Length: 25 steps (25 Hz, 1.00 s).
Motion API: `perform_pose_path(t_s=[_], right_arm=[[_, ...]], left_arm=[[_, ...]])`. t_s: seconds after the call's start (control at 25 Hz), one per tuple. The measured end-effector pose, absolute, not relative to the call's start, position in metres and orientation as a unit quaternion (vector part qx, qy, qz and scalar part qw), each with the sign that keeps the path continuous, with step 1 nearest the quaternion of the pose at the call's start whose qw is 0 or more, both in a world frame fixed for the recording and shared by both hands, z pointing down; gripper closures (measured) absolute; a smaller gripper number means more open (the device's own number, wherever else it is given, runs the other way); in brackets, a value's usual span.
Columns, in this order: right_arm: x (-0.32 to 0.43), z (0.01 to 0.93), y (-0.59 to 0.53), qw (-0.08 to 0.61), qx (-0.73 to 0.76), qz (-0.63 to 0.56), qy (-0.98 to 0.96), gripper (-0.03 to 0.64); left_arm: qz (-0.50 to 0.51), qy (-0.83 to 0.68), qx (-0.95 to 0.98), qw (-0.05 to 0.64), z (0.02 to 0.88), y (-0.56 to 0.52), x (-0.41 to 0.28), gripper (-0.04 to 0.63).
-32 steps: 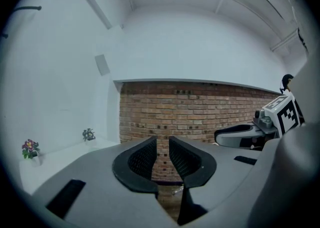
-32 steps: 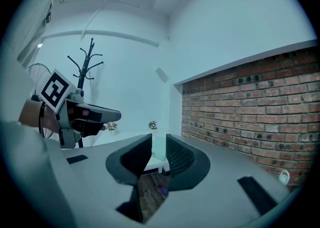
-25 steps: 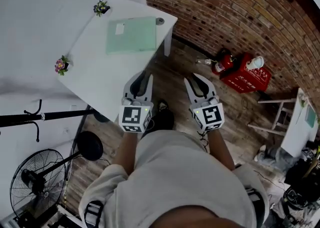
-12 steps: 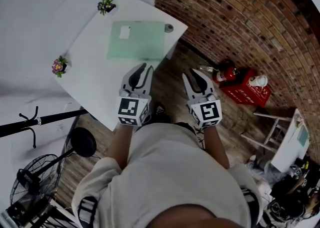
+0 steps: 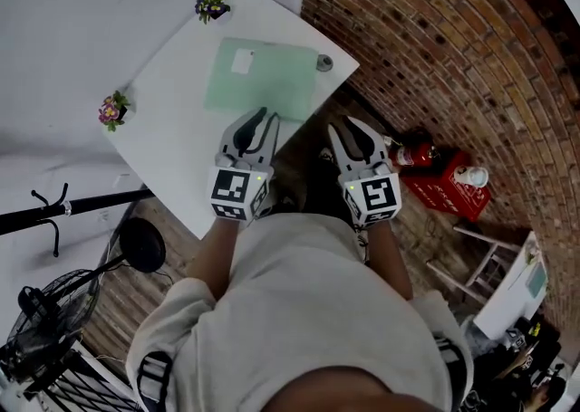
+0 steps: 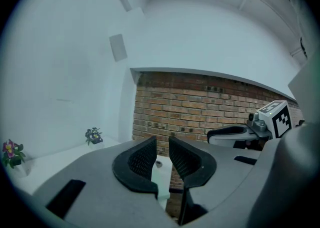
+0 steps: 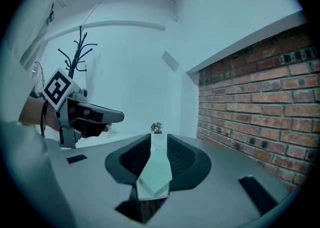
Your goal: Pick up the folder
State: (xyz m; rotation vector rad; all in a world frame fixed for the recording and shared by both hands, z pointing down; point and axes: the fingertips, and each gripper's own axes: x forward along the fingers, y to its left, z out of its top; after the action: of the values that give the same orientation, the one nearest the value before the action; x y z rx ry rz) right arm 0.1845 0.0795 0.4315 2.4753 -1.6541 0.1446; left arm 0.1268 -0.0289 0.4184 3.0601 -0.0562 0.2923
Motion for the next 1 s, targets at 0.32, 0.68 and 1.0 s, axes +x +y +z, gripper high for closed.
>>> perform_pose_path(t_s=[0.32,0.68,1.0], right_arm=[[0.232,0.437,0.025,0.09,0.784,0.047,-0.612,0.515],[0.285,0.46,-0.034,0.102,0.726,0.075,-0.676,0.514],[0.309,0.476,-0.085,0.117,0.67,0.095,-0.727,0.512]], left_arm=[[0.093,-0.08,0.991,0.045,0.426,-0.071,0.166,0.523],[0.12,-0.145,0.979,0.081,0.452,-0.11,0.208,0.523],[0.14,-0.199,0.964,0.11,0.476,-0.145,0.224,0.522]])
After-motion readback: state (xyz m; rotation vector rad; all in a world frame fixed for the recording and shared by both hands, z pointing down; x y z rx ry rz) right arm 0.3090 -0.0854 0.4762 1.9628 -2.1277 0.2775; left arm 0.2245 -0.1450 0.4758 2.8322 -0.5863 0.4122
